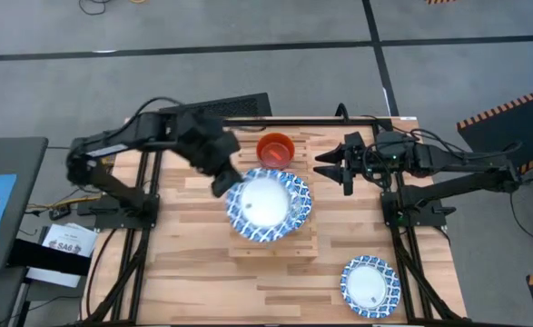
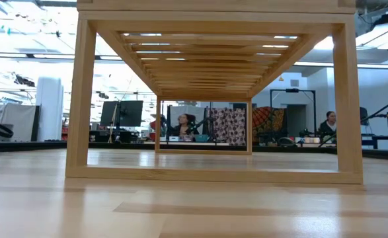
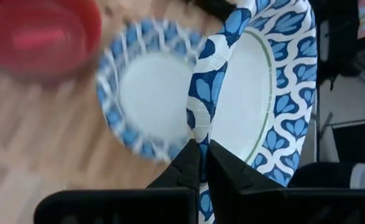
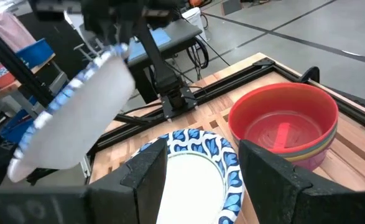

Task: Place and stack bowls onto a shelf
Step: Stack the left white patterned bowl on top of the white patterned bowl on the shelf, then stack the white patterned bowl on top of the white patterned bowl on the shelf

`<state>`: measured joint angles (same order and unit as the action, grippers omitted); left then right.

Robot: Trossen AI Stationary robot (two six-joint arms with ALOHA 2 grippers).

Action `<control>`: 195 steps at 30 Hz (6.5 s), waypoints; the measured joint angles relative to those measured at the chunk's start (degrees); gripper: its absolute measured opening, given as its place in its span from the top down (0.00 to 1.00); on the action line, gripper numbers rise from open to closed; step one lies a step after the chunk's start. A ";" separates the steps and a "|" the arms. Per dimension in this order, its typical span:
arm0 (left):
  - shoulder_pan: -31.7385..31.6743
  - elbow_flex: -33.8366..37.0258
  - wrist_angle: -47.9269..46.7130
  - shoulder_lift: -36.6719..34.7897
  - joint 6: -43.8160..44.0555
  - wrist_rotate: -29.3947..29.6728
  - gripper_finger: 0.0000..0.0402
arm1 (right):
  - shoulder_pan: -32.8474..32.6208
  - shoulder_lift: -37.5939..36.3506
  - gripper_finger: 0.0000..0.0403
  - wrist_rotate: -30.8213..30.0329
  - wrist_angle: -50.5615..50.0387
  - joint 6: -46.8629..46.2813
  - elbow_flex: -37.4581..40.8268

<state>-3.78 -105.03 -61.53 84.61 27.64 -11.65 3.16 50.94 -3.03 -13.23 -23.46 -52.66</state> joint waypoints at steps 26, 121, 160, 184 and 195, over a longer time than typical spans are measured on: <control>-4.98 -5.77 -0.23 13.05 -11.05 -1.45 0.89 | -0.90 0.00 0.44 0.04 0.00 -0.02 0.00; 5.19 59.08 74.24 -37.06 -22.58 16.14 0.60 | -44.52 0.09 0.44 16.65 -32.93 -65.41 21.24; 5.19 59.08 75.42 -37.04 -22.93 19.65 0.60 | -46.70 3.66 0.95 28.72 -13.48 -57.08 19.53; 5.19 59.06 75.30 -40.09 -26.61 20.04 0.60 | -1.67 24.78 0.95 17.84 -32.18 -33.01 -31.64; 5.19 59.04 66.45 -47.93 -24.73 19.51 0.60 | 3.05 31.79 0.92 20.42 -39.13 -35.29 -32.57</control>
<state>1.41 -46.00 4.93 36.68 2.91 7.86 6.21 82.73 17.39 -52.37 -58.76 -85.23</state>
